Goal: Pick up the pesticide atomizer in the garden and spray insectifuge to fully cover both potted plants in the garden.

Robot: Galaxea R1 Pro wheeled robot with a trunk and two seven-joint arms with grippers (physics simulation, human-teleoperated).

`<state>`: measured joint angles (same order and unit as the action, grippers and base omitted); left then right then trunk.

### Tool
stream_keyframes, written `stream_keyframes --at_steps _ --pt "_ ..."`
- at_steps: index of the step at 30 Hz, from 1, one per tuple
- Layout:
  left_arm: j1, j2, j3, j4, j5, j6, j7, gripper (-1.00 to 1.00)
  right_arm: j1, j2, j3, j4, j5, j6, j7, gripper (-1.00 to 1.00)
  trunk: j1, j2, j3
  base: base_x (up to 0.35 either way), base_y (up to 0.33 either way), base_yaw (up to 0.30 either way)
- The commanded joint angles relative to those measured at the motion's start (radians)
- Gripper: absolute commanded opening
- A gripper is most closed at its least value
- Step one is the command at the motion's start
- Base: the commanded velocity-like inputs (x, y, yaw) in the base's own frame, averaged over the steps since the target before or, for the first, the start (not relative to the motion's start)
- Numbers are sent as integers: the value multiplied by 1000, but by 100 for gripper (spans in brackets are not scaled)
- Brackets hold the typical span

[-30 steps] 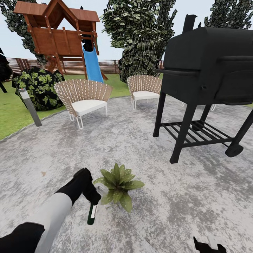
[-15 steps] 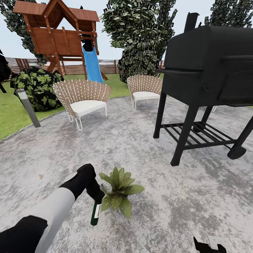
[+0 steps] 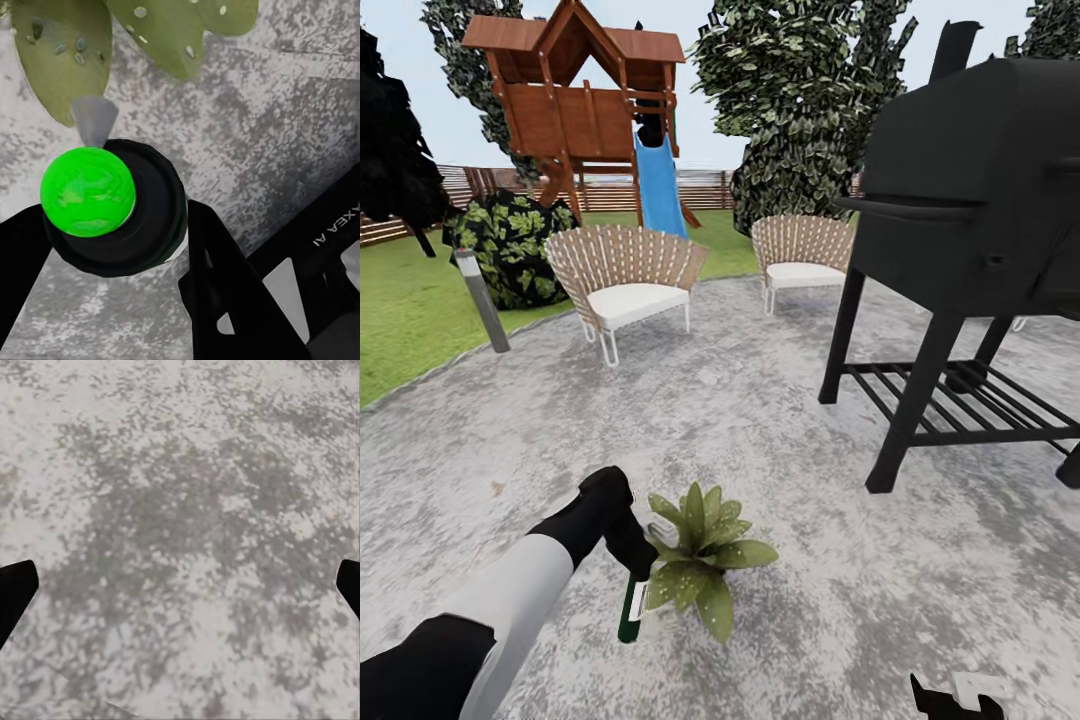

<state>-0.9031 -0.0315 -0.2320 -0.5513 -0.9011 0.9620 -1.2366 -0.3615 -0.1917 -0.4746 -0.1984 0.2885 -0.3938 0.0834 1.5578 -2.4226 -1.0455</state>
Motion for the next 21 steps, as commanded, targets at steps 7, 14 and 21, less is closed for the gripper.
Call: stream_keyframes --at_steps 7,14,21 --pt "-1 2 5 -1 -5 35 -12 -100 0 0 -9 1 4 -4 7 100 0 0 -1 20 -3 72" --pt "-2 -16 -1 -1 -12 43 -11 -100 0 -1 -10 1 4 -4 7 100 0 0 -1 75 -2 1" --pt "2 -16 -1 49 -12 40 -11 -100 0 -1 -10 1 4 -5 7 100 0 0 -1 162 -44 8"
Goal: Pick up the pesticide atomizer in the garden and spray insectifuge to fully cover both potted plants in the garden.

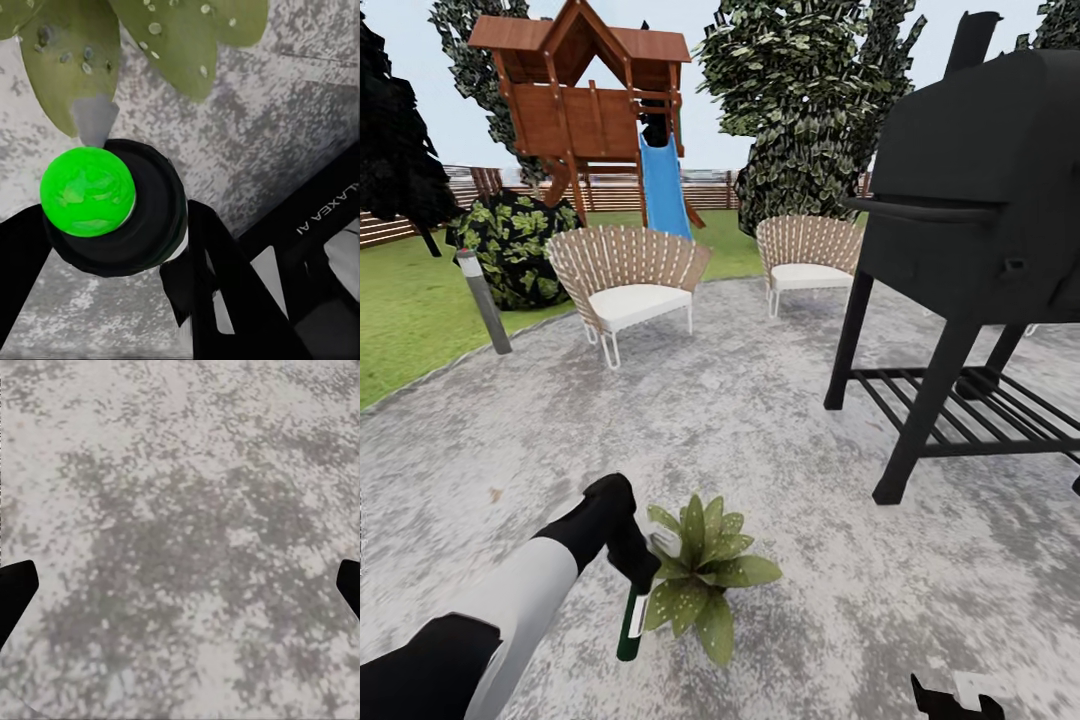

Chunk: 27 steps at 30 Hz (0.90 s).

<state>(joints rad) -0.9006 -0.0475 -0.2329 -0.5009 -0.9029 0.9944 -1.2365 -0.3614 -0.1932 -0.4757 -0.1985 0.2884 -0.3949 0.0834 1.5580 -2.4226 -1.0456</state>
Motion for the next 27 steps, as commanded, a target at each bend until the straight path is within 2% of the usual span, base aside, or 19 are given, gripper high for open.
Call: stream_keyframes --at_steps 1,5,10,14,22,27 --pt "0 0 0 4 -10 7 -10 -100 -1 0 -8 1 5 -3 7 100 0 0 -1 11 -4 134" --pt "34 1 -1 10 -16 5 -6 -100 -1 1 -8 1 5 -3 7 100 0 0 -1 3 -1 241" --pt "42 2 -2 9 -17 3 -2 -100 -1 1 -8 1 5 -3 7 100 0 0 -1 0 0 238" --pt "43 0 -1 0 -17 3 -1 -100 -1 1 -8 1 5 -3 7 100 0 0 -1 51 -7 41" --pt "40 -3 -1 -7 -13 5 -8 -100 -1 1 -8 1 5 -3 7 100 0 0 -1 228 -70 2" --pt "32 -27 -4 -7 -13 2 -10 -100 -1 1 -9 1 5 -3 7 100 0 0 -1 23 -6 0"
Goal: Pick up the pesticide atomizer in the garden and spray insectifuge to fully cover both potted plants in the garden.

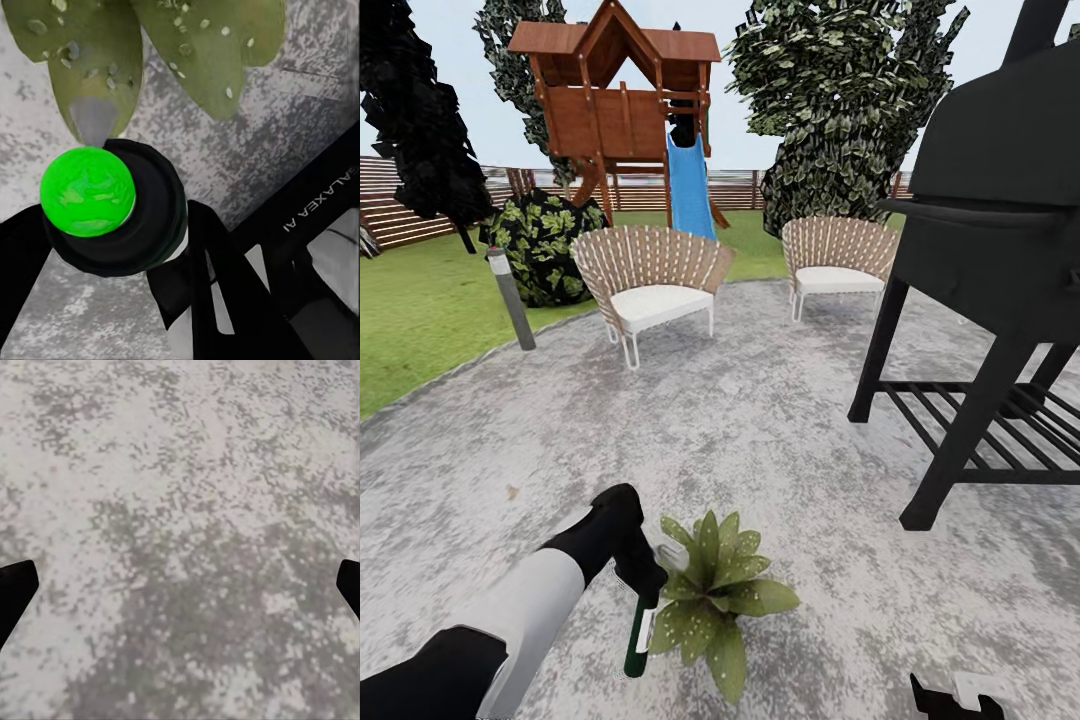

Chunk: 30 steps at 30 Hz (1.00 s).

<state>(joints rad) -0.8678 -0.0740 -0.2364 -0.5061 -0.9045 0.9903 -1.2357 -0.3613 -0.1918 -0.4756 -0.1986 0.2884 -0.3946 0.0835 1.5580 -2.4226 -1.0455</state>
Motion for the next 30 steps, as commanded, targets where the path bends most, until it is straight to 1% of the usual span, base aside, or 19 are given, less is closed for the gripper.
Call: stream_keyframes --at_steps 1,3,5,6,7,12,16,30 --pt "-3 -10 -1 -2 -12 7 -11 -100 -1 0 -8 1 5 -3 7 100 0 0 -1 3 -1 0" --pt "-15 -27 -1 -1 -7 7 -12 -100 -1 0 -8 1 5 -3 7 100 0 0 -1 1 0 0" --pt "-23 -32 -1 0 -5 7 -23 -100 -1 0 -8 1 5 -4 7 100 0 0 -1 0 0 0" --pt "-23 -29 -3 2 -11 5 -55 -100 -1 0 -8 1 5 -4 7 100 0 0 -1 0 0 -155" --pt "-23 -26 -4 1 -12 4 -61 -100 -1 0 -8 1 5 -3 7 100 0 0 -1 0 0 -226" --pt "-20 -23 -5 2 -15 -2 -68 -100 -1 0 -9 1 5 -3 7 100 0 0 -1 0 0 -256" --pt "-22 -21 -3 2 -17 -4 -68 -100 -1 0 -9 1 5 -4 7 100 0 0 -1 -32 -8 -122" --pt "-10 -24 -7 1 -16 -5 -59 -100 -1 0 -8 0 5 -3 7 100 0 0 -1 -283 -103 -4"
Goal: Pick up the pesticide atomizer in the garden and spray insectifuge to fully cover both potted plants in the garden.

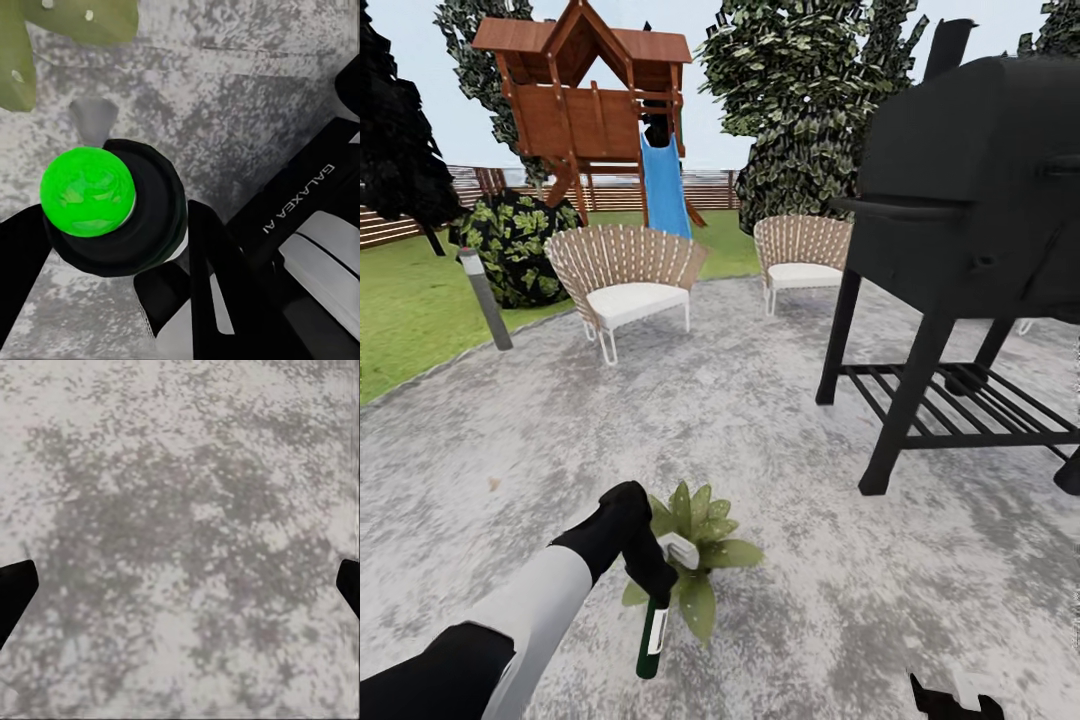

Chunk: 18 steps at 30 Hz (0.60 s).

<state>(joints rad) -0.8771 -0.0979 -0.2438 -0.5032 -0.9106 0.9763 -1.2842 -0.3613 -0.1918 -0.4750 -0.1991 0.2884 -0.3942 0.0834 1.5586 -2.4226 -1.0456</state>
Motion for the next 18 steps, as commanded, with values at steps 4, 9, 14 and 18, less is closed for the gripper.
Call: stream_keyframes --at_steps 4,9,14,18 --pt "3 1 0 0 -10 5 -11 -100 -1 0 -9 1 5 -4 7 100 -1 0 -1 -304 -30 0" --pt "6 2 1 10 -9 3 -11 -100 -1 0 -9 1 5 -4 7 100 -1 0 -1 -267 -2 0" --pt "8 2 -2 13 -8 -7 -9 -100 -1 0 -9 1 5 -3 7 100 -1 0 -1 -126 0 0" --pt "51 -5 -11 11 -8 -59 0 -100 -1 0 -9 1 5 -3 7 100 -1 0 -1 -10 0 -50"
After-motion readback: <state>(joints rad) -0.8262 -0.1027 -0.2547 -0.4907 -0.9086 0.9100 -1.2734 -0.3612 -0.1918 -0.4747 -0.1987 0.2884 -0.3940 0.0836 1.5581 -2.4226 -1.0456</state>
